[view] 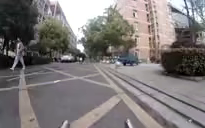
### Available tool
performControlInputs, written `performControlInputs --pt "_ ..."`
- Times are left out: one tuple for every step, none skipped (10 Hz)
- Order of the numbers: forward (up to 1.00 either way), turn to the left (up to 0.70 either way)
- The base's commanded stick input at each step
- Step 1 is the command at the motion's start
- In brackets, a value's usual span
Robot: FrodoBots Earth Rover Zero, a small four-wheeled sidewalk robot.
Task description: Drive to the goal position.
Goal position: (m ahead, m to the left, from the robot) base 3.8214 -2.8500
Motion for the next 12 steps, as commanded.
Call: performControlInputs --pt "0.7 0.0" --pt "0.7 0.0" --pt "0.7 0.0" --pt "0.7 0.0" --pt "0.7 0.0" --pt "0.7 0.0" --pt "0.7 0.0" --pt "0.7 0.0" --pt "0.7 -0.04" --pt "0.7 -0.11" --pt "0.7 -0.14" --pt "0.7 -0.14"
